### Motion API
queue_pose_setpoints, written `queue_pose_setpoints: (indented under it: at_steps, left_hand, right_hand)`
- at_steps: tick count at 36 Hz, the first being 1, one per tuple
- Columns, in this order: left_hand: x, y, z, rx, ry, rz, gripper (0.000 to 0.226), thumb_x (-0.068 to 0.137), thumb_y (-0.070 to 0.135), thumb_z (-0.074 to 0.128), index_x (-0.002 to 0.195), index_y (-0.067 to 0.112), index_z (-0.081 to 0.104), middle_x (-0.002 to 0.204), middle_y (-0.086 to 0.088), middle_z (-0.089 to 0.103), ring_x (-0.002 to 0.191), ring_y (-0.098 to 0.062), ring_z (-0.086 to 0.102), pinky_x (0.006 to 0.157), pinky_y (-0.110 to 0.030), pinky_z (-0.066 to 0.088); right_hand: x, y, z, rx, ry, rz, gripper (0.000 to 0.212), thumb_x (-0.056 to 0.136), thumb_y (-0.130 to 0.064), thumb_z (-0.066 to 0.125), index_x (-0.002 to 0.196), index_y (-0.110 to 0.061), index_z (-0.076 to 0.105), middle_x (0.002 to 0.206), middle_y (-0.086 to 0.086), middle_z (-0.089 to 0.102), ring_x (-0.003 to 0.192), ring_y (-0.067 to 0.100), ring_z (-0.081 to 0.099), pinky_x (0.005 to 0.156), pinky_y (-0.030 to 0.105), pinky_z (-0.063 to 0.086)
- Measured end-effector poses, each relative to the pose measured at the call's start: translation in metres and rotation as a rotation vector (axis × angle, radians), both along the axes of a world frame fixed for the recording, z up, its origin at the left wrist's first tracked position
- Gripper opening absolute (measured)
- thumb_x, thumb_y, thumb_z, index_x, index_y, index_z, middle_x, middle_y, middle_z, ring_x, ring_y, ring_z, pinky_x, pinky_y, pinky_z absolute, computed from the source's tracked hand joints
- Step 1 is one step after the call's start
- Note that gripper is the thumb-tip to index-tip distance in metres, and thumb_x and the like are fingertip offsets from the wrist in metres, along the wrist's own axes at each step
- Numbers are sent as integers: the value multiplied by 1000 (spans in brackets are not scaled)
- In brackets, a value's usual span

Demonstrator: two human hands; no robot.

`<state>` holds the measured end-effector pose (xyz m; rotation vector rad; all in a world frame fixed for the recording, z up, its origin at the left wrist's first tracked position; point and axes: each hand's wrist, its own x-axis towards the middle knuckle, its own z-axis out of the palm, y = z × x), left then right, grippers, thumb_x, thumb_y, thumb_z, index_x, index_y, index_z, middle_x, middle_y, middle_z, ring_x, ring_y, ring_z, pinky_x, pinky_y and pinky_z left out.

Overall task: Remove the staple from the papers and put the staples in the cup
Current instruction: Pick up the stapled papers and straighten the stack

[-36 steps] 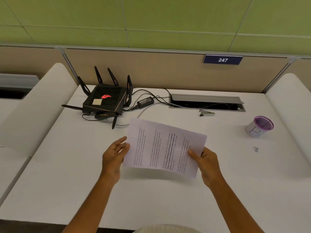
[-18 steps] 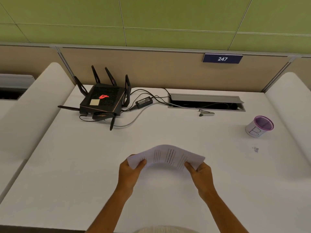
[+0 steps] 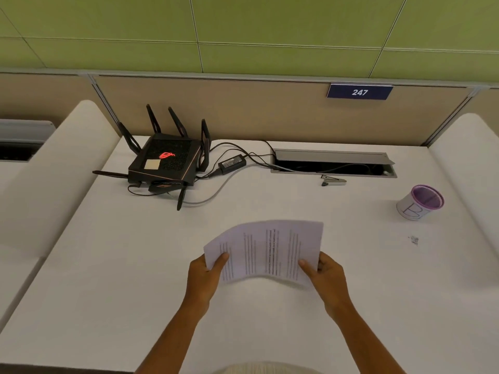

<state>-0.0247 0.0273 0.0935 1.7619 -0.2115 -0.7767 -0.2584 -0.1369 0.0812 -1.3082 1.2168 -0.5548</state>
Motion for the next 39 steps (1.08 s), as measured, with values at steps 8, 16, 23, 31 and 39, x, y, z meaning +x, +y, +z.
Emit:
queue_pose_setpoints:
  at_steps: [8, 16, 23, 31, 39]
  left_hand:
    - [7, 11, 6, -93, 113, 137, 8, 100, 27, 74, 107, 31, 72, 108, 3, 79, 100, -23, 74, 77, -37, 59]
    - [-28, 4, 14, -261, 404, 274, 21, 98, 17, 74, 117, 28, 75, 118, 2, 82, 111, -22, 74, 94, -41, 58]
    - [-28, 9, 20, -332, 392, 249, 40, 82, 20, 80, 121, 25, 75, 122, -2, 81, 113, -21, 76, 81, -31, 65]
    - [12, 18, 40, -254, 52, -69, 41, 96, 12, 77, 131, 33, 72, 120, 5, 81, 112, -15, 76, 91, -28, 63]
    - [1, -27, 82, -286, -164, -103, 31, 95, 19, 80, 117, 37, 70, 107, 25, 79, 101, 1, 75, 81, -16, 62]
  right_hand:
    - [-1, -13, 27, 315, -368, 59, 36, 103, -24, 56, 129, -2, 68, 123, 24, 73, 114, 44, 71, 103, 61, 52]
    - [45, 20, 41, 260, -386, 61, 37, 98, -12, 66, 135, -15, 65, 128, 8, 75, 116, 30, 73, 96, 55, 59]
    - [60, 20, 52, 138, -239, -26, 25, 96, -14, 73, 120, -21, 71, 114, -3, 80, 103, 20, 77, 87, 44, 65]
    - [53, -2, 77, -67, -103, 67, 13, 98, -18, 70, 109, -25, 73, 103, -12, 79, 90, 11, 77, 75, 28, 65]
    - [48, 3, 85, -312, -105, 161, 15, 100, -14, 67, 107, -25, 75, 95, -33, 74, 94, -9, 69, 79, 9, 55]
